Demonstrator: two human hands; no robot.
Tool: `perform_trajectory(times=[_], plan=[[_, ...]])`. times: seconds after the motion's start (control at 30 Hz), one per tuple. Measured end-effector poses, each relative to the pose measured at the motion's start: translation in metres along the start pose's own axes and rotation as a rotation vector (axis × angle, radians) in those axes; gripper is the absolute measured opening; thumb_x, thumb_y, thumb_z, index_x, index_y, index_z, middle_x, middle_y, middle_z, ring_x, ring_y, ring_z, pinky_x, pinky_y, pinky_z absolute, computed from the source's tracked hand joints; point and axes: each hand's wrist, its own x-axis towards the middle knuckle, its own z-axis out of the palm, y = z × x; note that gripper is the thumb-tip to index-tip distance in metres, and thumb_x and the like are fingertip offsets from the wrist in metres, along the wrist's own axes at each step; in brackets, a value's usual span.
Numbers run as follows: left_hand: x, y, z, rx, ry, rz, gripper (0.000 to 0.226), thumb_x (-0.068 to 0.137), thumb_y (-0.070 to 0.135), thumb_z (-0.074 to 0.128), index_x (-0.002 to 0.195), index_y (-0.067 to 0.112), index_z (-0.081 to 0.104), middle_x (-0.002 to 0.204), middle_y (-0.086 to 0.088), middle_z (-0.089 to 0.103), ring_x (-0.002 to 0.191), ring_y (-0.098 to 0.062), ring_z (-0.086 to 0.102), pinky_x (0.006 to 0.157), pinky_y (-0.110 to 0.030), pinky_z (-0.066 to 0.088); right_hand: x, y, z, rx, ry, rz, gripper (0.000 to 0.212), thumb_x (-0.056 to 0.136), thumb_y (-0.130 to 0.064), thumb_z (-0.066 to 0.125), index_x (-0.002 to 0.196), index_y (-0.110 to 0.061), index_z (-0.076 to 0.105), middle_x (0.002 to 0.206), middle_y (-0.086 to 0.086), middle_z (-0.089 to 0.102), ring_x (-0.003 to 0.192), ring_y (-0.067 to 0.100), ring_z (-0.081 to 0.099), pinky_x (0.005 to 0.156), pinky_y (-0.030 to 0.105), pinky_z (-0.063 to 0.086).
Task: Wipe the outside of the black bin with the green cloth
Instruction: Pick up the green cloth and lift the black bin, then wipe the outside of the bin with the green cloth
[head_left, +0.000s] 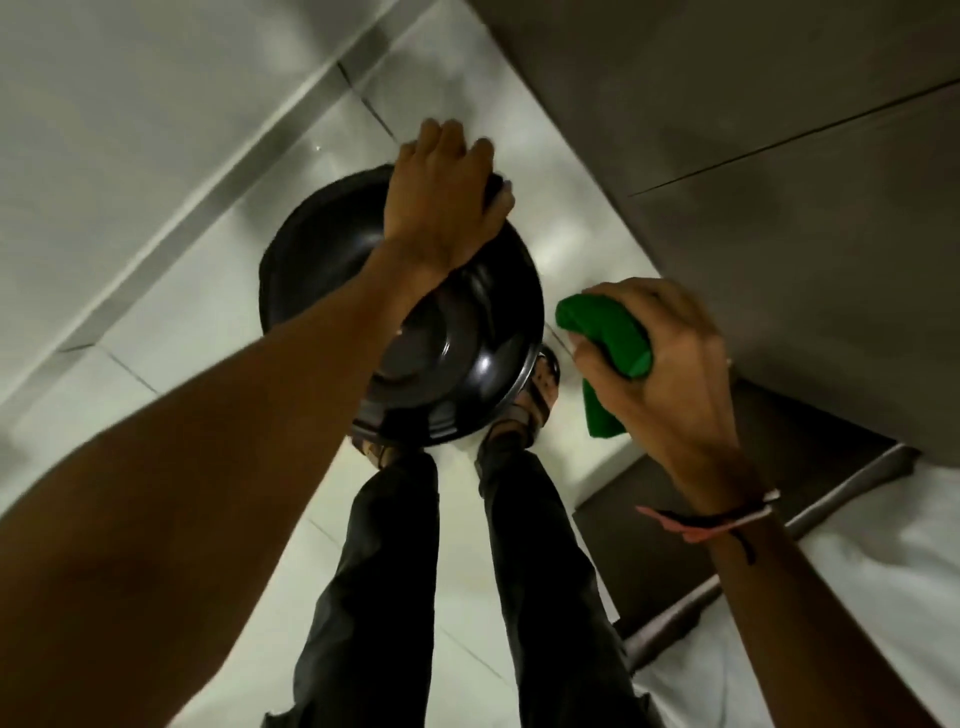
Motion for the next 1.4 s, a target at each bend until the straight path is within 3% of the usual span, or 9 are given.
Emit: perform_trajectory(times=[0.13,0.33,0.5,0.67,0.8,0.9,1.0,1.23,1.4], plan=[[-0.085,-0.066,-0.013,-0.147,0.222,-0.055,0.043,0.108,0.041,0.05,0.115,0.002,0.069,0.118,-0.023,0.066,0.116,-0.044,0.06,0.101,-0.051,0.047,0.012,-0.017,0.017,0.3,0.098,0.06,0.042,0.084,-0.031,0.08,0.12,-0.019,0.064,0.126,0.009,0.061,0.099,-0.004,0.058,0.09,0.006,0.047],[-0.172,-0.139,0.001,-0.123,0.451,-0.038,0.038,0.11,0.016,0.039,0.103,-0.003,0.071,0.102,-0.023,0.069,0.098,-0.044,0.065,0.105,-0.06,0.045,0.041,-0.071,0.112,0.572,-0.014,0.053,0.037,0.09,-0.032,0.08,0.117,-0.015,0.061,0.118,0.01,0.065,0.109,0.022,0.066,0.096,0.037,0.057],[-0.171,-0.168,0.019,-0.191,0.603,-0.029,0.037,0.109,0.017,0.038,0.101,0.0,0.07,0.103,-0.02,0.069,0.101,-0.034,0.059,0.103,-0.023,0.03,0.063,-0.096,0.216,0.408,-0.026,-0.213,0.041,0.094,-0.041,0.067,0.107,-0.003,0.072,0.119,0.017,0.067,0.124,0.028,0.058,0.112,0.037,0.045],[-0.174,-0.171,0.037,-0.218,0.704,-0.014,0.037,0.107,0.018,0.038,0.096,0.0,0.069,0.096,-0.019,0.07,0.1,-0.03,0.059,0.102,-0.021,0.031,0.14,-0.032,0.249,0.317,-0.026,0.182,0.052,0.098,-0.049,0.063,0.135,-0.013,0.061,0.14,0.02,0.05,0.136,0.035,0.042,0.117,0.046,0.041],[-0.163,-0.158,0.031,-0.208,0.706,-0.048,0.035,0.106,0.018,0.039,0.097,0.003,0.069,0.096,-0.016,0.07,0.1,-0.029,0.059,0.098,-0.025,0.032,0.154,-0.046,0.235,0.293,-0.139,0.185,0.046,0.1,-0.047,0.061,0.134,-0.016,0.062,0.139,0.02,0.052,0.137,0.037,0.041,0.117,0.044,0.039],[-0.162,-0.154,0.025,-0.209,0.68,-0.082,0.033,0.107,0.019,0.039,0.099,0.006,0.068,0.098,-0.013,0.068,0.1,-0.027,0.057,0.098,-0.023,0.03,0.1,-0.088,0.213,0.375,-0.194,-0.075,0.04,0.094,-0.048,0.066,0.122,-0.02,0.07,0.128,0.011,0.06,0.127,0.029,0.048,0.105,0.024,0.034],[-0.16,-0.156,0.024,-0.198,0.645,-0.021,0.035,0.109,0.021,0.038,0.1,0.007,0.068,0.099,-0.012,0.068,0.098,-0.03,0.059,0.098,-0.025,0.031,0.064,-0.096,0.207,0.363,-0.213,-0.302,0.037,0.094,-0.05,0.06,0.119,-0.024,0.069,0.126,0.005,0.059,0.122,0.025,0.049,0.103,0.026,0.039],[-0.151,-0.144,0.022,-0.191,0.569,0.002,0.046,0.114,0.033,0.029,0.102,0.011,0.068,0.103,-0.013,0.07,0.101,-0.033,0.062,0.095,-0.044,0.04,0.176,-0.038,0.23,0.239,-0.271,0.237,0.044,0.098,-0.045,0.067,0.127,-0.011,0.069,0.132,0.023,0.063,0.131,0.041,0.055,0.109,0.045,0.049],[-0.134,-0.159,0.008,-0.256,0.608,-0.227,0.035,0.11,0.021,0.034,0.101,0.011,0.066,0.101,-0.01,0.066,0.101,-0.029,0.055,0.092,-0.037,0.034,0.1,-0.096,0.191,0.533,-0.228,-0.014,0.04,0.088,-0.048,0.074,0.119,-0.022,0.074,0.128,0.003,0.063,0.126,0.021,0.054,0.107,0.014,0.04]])
